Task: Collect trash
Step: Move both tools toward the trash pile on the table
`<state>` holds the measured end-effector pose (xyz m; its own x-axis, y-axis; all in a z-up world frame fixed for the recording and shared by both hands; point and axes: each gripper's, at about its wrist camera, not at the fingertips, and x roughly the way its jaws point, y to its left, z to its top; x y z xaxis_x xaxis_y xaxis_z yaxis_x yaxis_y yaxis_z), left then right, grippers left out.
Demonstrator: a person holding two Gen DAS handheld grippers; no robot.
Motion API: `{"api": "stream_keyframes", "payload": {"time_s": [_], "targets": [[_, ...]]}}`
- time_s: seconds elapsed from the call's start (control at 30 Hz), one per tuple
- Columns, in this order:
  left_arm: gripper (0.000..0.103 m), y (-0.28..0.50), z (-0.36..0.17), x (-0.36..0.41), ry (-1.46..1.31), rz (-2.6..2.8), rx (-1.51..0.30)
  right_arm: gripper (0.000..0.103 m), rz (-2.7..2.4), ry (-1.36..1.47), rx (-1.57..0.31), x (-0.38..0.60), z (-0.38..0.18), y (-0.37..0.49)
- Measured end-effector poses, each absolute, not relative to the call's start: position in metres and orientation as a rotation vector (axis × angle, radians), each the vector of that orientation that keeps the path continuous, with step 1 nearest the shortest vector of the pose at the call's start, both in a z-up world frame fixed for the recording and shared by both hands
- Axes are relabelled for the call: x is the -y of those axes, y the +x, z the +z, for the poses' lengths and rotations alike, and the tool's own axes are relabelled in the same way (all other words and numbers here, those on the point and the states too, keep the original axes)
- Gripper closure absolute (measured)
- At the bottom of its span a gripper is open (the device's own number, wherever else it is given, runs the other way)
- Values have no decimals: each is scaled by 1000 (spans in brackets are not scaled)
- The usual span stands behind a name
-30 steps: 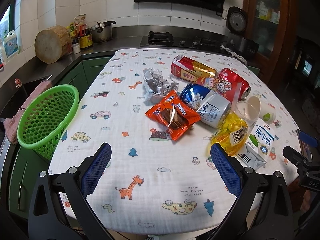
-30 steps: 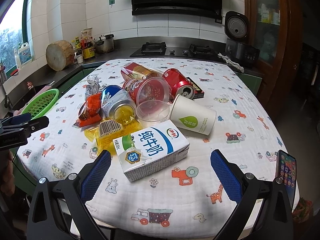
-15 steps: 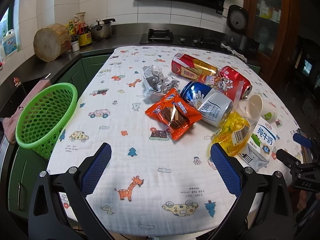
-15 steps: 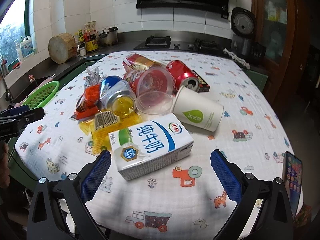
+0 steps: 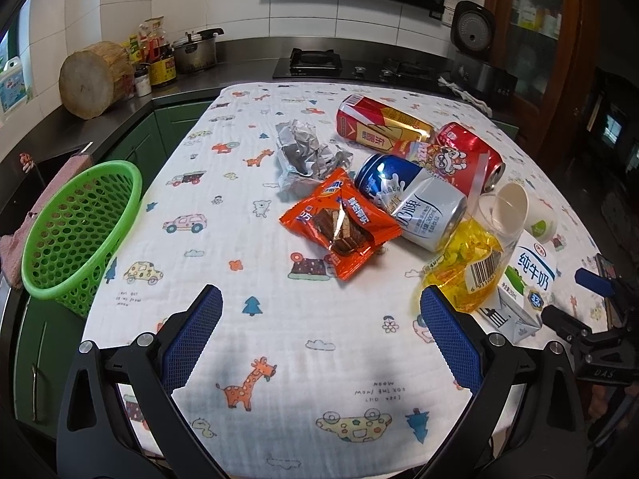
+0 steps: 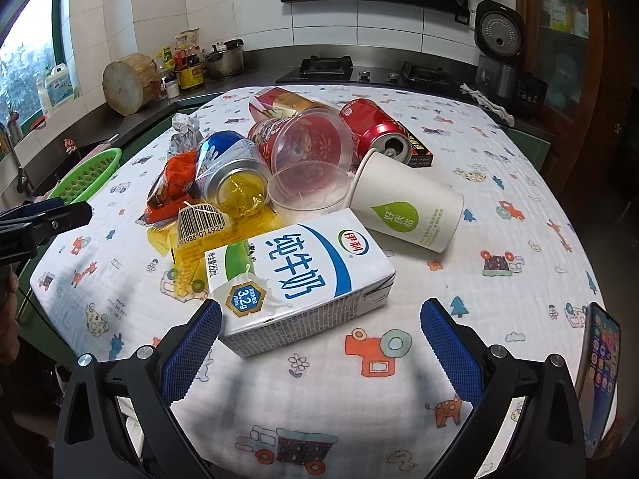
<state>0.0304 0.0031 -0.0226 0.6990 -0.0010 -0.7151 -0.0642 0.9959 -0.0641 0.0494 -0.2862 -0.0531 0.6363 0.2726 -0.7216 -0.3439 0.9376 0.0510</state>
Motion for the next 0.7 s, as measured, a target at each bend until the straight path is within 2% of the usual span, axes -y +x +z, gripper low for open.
{"api": "stream_keyframes", "payload": {"time_s": [0.7], "targets": [[5, 45, -29, 6, -80, 9, -825, 6, 399, -163, -816, 278, -60, 53]]}}
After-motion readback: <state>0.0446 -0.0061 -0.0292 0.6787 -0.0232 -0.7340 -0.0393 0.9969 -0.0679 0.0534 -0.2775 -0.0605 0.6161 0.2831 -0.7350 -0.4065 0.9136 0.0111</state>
